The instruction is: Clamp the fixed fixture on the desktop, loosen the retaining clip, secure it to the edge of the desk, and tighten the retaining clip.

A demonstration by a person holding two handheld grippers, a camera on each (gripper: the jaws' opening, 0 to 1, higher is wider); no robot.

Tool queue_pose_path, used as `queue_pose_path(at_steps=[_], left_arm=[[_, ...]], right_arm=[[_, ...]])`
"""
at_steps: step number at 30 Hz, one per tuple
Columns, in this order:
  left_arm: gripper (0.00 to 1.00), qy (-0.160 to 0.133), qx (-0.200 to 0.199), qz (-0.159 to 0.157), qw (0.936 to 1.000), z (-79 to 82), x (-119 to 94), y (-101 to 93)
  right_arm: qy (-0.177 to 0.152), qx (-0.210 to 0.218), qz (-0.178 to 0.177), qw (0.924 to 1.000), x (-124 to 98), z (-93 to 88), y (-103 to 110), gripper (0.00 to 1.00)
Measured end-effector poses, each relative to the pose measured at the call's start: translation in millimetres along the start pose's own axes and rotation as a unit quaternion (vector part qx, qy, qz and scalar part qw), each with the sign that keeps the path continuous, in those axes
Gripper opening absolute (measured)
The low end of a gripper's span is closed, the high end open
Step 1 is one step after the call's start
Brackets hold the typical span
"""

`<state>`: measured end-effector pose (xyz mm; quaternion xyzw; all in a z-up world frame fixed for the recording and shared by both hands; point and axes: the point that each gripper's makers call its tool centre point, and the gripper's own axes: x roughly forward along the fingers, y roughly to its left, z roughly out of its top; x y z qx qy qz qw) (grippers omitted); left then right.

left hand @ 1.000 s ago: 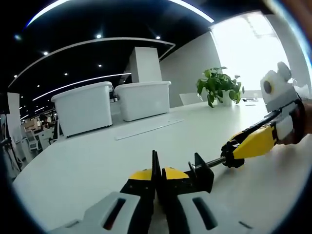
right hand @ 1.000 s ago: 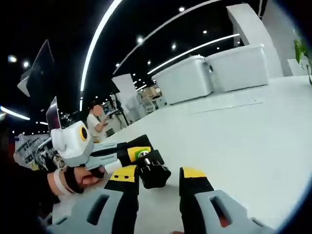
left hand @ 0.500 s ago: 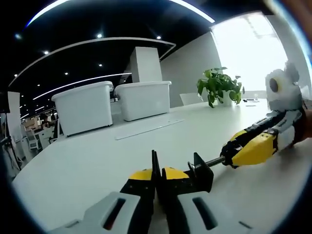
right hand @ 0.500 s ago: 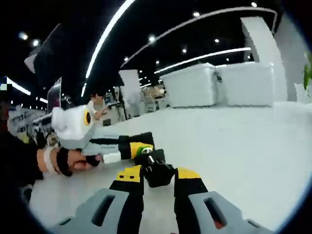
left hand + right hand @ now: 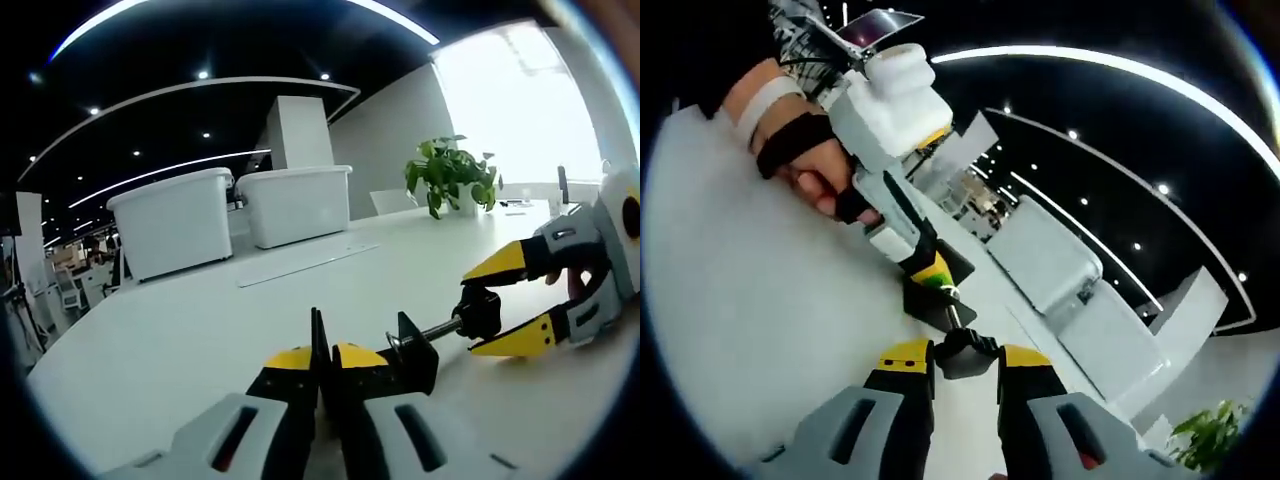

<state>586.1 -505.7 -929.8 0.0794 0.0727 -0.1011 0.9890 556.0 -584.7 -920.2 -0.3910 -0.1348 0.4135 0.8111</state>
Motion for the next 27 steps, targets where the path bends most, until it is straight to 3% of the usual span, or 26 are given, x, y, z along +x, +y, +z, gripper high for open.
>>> queue_pose_path(at_steps=[3,6,8,9,10,11,12,14,16,17,19,21,24,25,26,27], left_arm=[[0.06,0.0,0.0,0.0,1.0,0.1,0.3,0.2],[0.06,0.0,0.0,0.0,1.0,0.3,0.3,0.2],[0.06,0.0,0.0,-0.001,1.0,0.3,0.1,0.1],[0.06,0.0,0.0,-0.002,1.0,0.5,0.1,-0.2],[0.06,0.0,0.0,-0.003,1.0,0.5,0.2,-0.3],[0.06,0.0,0.0,-0.003,1.0,0.6,0.2,-0.5],[0.06,0.0,-0.001,-0.004,1.0,0.5,0.3,-0.8],[0.06,0.0,0.0,-0.004,1.0,0.5,0.5,-0.9],[0.06,0.0,-0.001,-0.004,1.0,0.5,0.6,-0.8],[0.06,0.0,-0.001,-0.004,1.0,0.4,0.5,-0.8],[0.06,0.0,-0.001,-0.005,1.0,0.3,0.4,-0.9],[0.06,0.0,-0.001,-0.006,1.0,0.3,0.1,-1.4],[0.06,0.0,-0.001,-0.006,1.0,0.1,0.4,-1.0],[0.06,0.0,-0.001,-0.006,1.0,0.0,0.5,-0.9],[0.06,0.0,-0.002,-0.007,1.0,0.1,0.5,-1.3],[0.06,0.0,-0.002,-0.007,1.0,0.1,0.5,-1.3]], right_arm=[[0.001,0.001,-0.001,1.0,-0.7,-0.3,-0.9,0.21],[0.023,0.037,0.018,0.9989,-0.7,-4.6,0.7,0.23],[0.033,0.095,0.03,0.9944,-1.7,-4.5,-0.1,0.23],[0.039,0.141,0.036,0.9886,-2.4,-5.6,-0.2,0.23],[0.054,0.212,0.047,0.9747,-5.9,-7.4,0.9,0.25],[0.056,0.25,0.052,0.9653,-7.3,-7.5,1.0,0.31],[0.054,0.31,0.057,0.9474,-8.6,-7.9,-0.4,0.36],[0.051,0.419,0.072,0.9037,-10.2,-9.3,-1.4,0.41],[0.054,0.519,0.081,0.8495,-10.9,-12.7,-2.5,0.41],[0.048,0.551,0.088,0.8286,-10.6,-13.5,-4.4,0.41],[0.038,0.581,0.08,0.8094,-9.0,-16.8,-10.5,0.39],[0.042,0.596,0.08,0.7981,-5.8,-21.2,-10.2,0.36],[0.048,0.645,0.095,0.7564,0.1,-19.8,-2.5,0.28],[0.056,0.654,0.085,0.7493,1.3,-23.7,-3.1,0.27],[0.056,0.668,0.084,0.7375,2.7,-24.3,-3.4,0.24],[0.061,0.685,0.081,0.7211,3.3,-26.6,-3.8,0.24]])
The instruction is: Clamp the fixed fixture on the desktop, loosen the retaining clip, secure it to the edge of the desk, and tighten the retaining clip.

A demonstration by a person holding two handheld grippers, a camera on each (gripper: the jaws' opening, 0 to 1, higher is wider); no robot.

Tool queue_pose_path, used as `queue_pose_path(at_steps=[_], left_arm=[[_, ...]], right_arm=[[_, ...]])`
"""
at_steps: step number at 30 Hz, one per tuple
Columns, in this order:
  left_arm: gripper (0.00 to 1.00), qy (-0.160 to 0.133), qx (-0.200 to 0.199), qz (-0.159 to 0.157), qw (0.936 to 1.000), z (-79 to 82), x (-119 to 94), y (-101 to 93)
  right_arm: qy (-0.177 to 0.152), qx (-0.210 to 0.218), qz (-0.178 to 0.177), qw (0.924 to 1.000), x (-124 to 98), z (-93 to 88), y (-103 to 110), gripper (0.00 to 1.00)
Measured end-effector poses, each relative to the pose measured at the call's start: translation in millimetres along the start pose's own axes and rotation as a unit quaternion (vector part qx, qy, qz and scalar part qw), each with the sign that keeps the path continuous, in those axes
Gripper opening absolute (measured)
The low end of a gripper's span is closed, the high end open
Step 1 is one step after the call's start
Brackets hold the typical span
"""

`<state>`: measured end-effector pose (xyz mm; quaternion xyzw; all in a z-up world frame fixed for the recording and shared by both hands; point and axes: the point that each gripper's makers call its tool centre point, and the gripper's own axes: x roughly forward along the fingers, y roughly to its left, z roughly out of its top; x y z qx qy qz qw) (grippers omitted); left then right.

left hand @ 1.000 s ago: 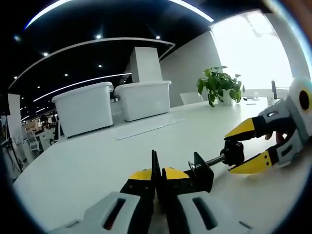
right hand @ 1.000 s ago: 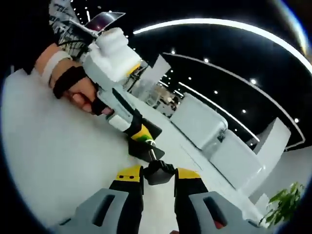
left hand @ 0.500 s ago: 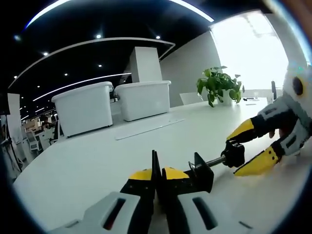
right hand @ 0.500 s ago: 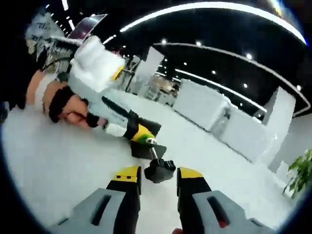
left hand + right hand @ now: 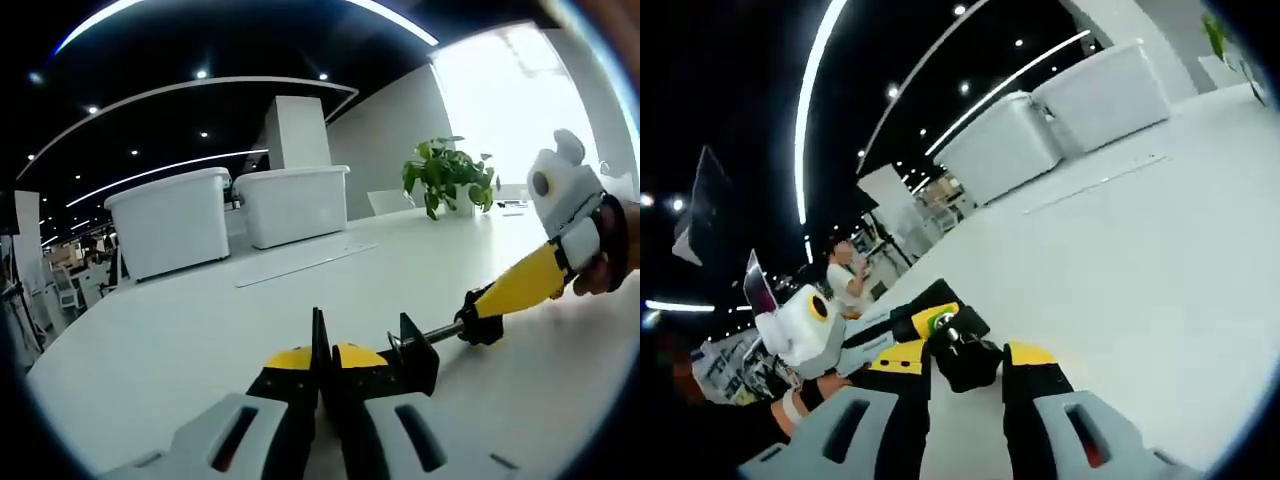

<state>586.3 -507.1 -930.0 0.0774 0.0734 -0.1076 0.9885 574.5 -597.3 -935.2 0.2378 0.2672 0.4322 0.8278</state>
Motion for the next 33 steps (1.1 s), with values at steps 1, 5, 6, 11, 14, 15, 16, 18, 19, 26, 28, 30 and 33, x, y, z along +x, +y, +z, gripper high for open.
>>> queue_pose_path(at_steps=[1,5,6,11,14,15,16,18,19,26,28,30,33], left_arm=[[0.06,0.0,0.0,0.0,1.0,-0.2,0.0,0.3],[0.06,-0.002,0.001,-0.001,1.0,0.5,0.1,-0.1],[0.06,-0.002,0.002,-0.002,1.0,0.5,0.2,-0.3],[0.06,0.0,0.003,-0.002,1.0,-0.3,0.3,-0.2],[0.06,0.0,0.002,-0.001,1.0,-0.4,0.7,0.3],[0.06,-0.001,0.002,-0.001,1.0,-0.3,0.5,0.2],[0.06,-0.001,0.001,-0.001,1.0,-0.1,0.5,0.2],[0.06,-0.001,0.001,-0.001,1.0,0.0,0.6,0.3],[0.06,-0.001,0.001,-0.001,1.0,-0.2,0.7,0.5],[0.06,0.001,0.0,0.0,1.0,-0.6,0.9,1.2],[0.06,0.0,0.001,0.001,1.0,-0.6,0.7,1.4],[0.06,0.001,0.001,0.001,1.0,-0.7,0.6,1.5],[0.06,0.0,0.001,0.0,1.0,-0.9,0.4,1.2]], right_arm=[[0.004,0.028,0.003,0.9996,0.6,-0.9,-0.2,0.24],[0.012,0.043,0.016,0.9989,-0.4,-4.8,0.9,0.23],[0.013,0.04,0.016,0.999,-0.6,-4.9,1.8,0.22],[-0.001,-0.173,-0.014,0.9849,-2.7,-0.8,11.9,0.21],[-0.011,-0.284,-0.03,0.9584,-3.4,-2.9,19.5,0.21],[-0.014,-0.319,-0.035,0.947,-3.9,-3.9,21.3,0.21],[-0.019,-0.373,-0.036,0.9271,-3.5,-3.0,22.6,0.21],[-0.026,-0.461,-0.05,0.8859,-4.0,-5.2,26.3,0.21],[-0.029,-0.498,-0.057,0.8646,-4.0,-6.1,28.3,0.21],[-0.041,-0.681,-0.084,0.7267,-3.7,-12.7,33.4,0.22],[-0.035,-0.657,-0.084,0.7484,-2.0,-8.8,28.4,0.22],[-0.023,-0.641,-0.073,0.7638,-1.2,-7.7,26.7,0.23],[-0.026,-0.51,-0.05,0.8586,-4.2,-5.3,31.9,0.3]])
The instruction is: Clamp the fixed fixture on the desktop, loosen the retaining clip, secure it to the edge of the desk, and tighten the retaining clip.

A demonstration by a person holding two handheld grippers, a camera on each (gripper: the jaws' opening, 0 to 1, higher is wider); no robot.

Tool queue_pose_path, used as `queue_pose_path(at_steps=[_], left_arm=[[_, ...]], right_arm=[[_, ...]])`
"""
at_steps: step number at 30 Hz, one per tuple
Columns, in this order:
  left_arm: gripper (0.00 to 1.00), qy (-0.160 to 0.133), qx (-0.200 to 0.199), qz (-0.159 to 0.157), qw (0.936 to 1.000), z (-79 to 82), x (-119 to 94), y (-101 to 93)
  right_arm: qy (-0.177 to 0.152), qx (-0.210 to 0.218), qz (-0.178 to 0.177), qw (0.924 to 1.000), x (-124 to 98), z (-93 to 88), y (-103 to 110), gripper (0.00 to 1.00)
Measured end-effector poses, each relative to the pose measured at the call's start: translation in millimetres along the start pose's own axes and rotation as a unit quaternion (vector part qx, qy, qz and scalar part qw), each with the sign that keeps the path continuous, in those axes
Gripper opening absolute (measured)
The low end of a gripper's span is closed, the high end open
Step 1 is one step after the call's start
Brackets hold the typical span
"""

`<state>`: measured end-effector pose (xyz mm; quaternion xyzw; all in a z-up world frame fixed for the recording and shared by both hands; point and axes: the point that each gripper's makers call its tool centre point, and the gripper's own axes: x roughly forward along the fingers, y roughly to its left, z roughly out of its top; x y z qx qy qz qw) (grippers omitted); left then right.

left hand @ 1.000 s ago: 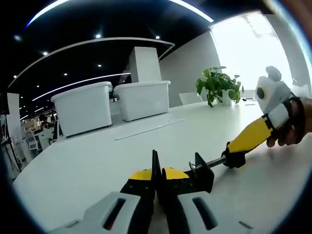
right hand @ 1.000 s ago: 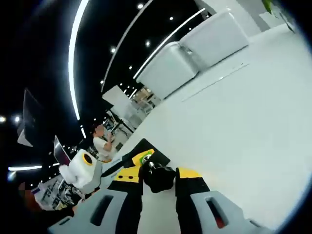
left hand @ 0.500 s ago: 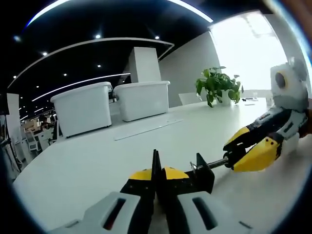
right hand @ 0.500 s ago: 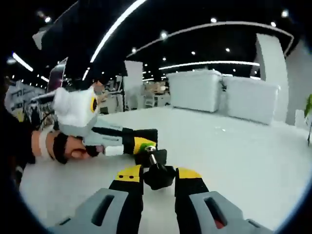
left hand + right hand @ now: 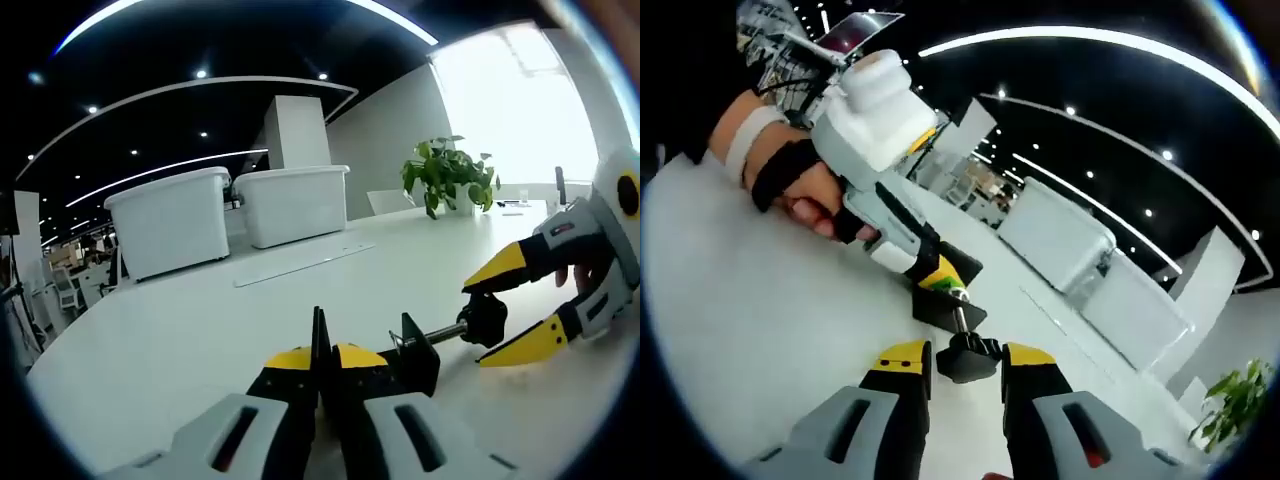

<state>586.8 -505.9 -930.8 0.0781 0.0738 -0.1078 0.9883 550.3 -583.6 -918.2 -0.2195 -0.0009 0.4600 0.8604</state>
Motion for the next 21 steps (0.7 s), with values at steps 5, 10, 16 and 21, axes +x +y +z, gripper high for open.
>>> queue_pose_path(at_steps=[5,10,16,21], left_arm=[[0.06,0.0,-0.003,-0.001,1.0,-0.2,-0.7,-0.6],[0.06,0.0,0.0,-0.001,1.0,0.0,-1.1,-1.1],[0.06,0.0,0.001,-0.001,1.0,0.5,-0.7,-1.7],[0.06,0.0,0.001,0.0,1.0,0.6,-0.4,-1.5]], right_arm=[[0.002,0.236,0.018,0.9716,-1.1,-5.3,-17.1,0.44],[0.013,0.436,0.037,0.8989,2.3,-25.3,-26.4,0.38],[0.016,0.477,0.052,0.8774,4.6,-26.0,-21.6,0.27],[0.012,0.453,0.049,0.8899,8.8,-23.5,-24.3,0.22]])
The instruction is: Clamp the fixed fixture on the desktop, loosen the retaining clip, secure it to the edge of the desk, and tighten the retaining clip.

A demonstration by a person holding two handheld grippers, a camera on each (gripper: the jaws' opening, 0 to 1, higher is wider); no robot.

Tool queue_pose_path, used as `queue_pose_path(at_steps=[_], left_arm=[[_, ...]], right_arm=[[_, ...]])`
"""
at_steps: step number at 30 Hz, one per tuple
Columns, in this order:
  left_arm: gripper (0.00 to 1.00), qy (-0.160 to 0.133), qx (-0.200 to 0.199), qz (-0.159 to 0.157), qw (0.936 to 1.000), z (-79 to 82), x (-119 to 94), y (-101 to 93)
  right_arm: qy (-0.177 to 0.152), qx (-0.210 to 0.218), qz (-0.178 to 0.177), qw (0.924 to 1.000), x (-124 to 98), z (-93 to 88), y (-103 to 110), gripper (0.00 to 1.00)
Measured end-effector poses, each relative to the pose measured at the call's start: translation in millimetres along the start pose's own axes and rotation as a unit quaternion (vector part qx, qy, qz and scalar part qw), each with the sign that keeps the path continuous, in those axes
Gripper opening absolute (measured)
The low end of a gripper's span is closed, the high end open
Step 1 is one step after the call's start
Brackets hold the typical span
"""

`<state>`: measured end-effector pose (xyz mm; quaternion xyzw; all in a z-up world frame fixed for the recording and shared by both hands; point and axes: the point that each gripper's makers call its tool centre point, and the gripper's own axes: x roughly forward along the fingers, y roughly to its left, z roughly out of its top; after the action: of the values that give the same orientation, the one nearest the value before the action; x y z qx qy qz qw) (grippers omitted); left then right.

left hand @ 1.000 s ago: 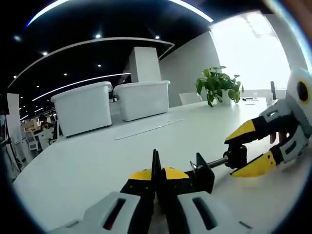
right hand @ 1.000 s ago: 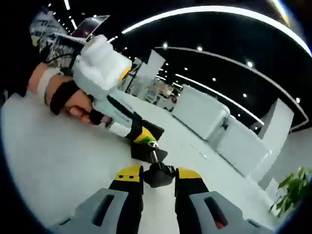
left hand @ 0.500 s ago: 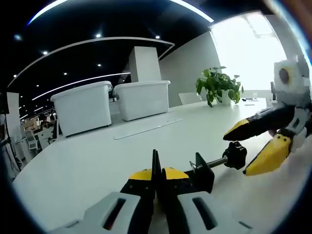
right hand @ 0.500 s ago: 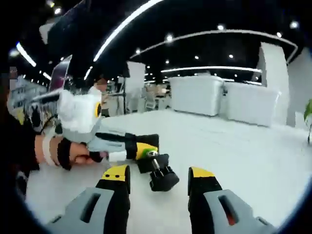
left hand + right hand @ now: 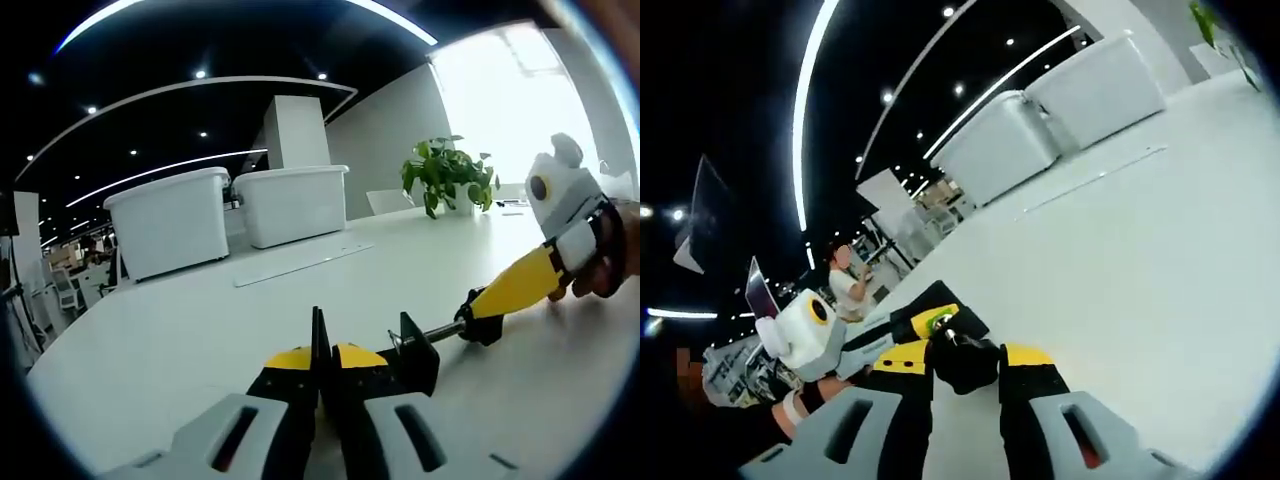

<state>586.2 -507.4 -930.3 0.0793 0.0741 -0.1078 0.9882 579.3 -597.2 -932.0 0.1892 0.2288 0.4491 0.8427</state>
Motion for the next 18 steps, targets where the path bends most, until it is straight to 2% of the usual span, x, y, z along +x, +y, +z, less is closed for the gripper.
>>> queue_pose_path(at_steps=[1,2,3,4,5,7,8,9,11,12,14,17,18], left_arm=[[0.06,0.0,-0.001,-0.001,1.0,0.0,-0.1,-0.5],[0.06,0.0,-0.001,-0.001,1.0,0.1,0.0,-0.5],[0.06,0.0,-0.001,-0.001,1.0,0.1,0.1,-0.4],[0.06,0.0,0.0,-0.001,1.0,0.2,0.2,-0.3],[0.06,0.0,0.0,-0.001,1.0,0.3,0.3,-0.2],[0.06,0.0,0.0,0.0,1.0,0.5,0.4,0.1],[0.06,0.0,0.0,0.0,1.0,0.4,0.4,0.6],[0.06,0.0,0.0,0.001,1.0,0.2,0.5,0.9],[0.06,0.001,0.0,0.002,1.0,0.2,0.4,1.4],[0.06,0.001,0.0,0.002,1.0,0.2,0.4,1.5],[0.06,0.001,0.0,0.002,1.0,0.3,0.6,1.6],[0.06,0.001,0.0,0.002,1.0,0.2,0.5,1.7],[0.06,0.001,0.0,0.002,1.0,0.2,0.3,1.7]], right_arm=[[-0.001,-0.04,-0.002,0.9992,-1.2,-1.1,3.8,0.22],[-0.004,-0.096,-0.005,0.9954,-2.0,-0.1,6.6,0.21],[-0.005,-0.153,-0.012,0.9882,-2.5,0.0,9.8,0.21],[-0.007,-0.213,-0.019,0.9768,-2.9,0.3,13.2,0.21],[-0.011,-0.277,-0.026,0.9606,-2.7,1.0,16.2,0.21],[-0.023,-0.405,-0.042,0.9133,-4.2,-0.9,23.9,0.21],[-0.025,-0.438,-0.051,0.897,-4.3,-1.8,25.6,0.21],[-0.026,-0.483,-0.061,0.8729,-3.4,-1.7,26.7,0.21],[-0.025,-0.515,-0.075,0.8539,-2.7,-2.1,27.4,0.21],[-0.027,-0.541,-0.076,0.837,-2.9,-2.7,29.0,0.21],[-0.031,-0.57,-0.081,0.8172,-2.8,-2.4,29.2,0.21],[-0.029,-0.617,-0.093,0.7813,-1.3,-2.2,28.4,0.21],[-0.029,-0.634,-0.096,0.7666,-0.8,-2.5,28.8,0.22]])
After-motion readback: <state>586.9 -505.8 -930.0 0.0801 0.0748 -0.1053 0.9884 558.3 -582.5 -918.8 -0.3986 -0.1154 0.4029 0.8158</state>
